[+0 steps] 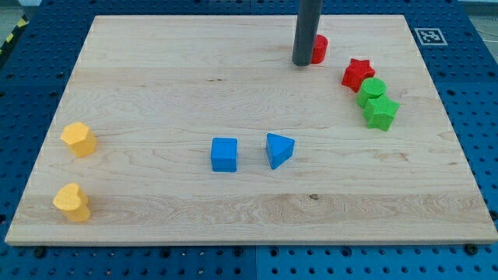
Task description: Place the red circle to the top of red star
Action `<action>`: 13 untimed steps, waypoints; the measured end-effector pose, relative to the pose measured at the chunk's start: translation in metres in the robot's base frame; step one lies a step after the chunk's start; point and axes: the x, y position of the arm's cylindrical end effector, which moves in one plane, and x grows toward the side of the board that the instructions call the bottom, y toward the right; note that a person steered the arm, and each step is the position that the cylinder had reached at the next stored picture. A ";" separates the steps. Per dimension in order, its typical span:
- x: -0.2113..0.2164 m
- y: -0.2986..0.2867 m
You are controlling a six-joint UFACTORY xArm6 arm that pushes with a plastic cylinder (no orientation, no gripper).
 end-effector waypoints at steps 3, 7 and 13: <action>-0.034 -0.016; -0.049 0.036; -0.027 0.021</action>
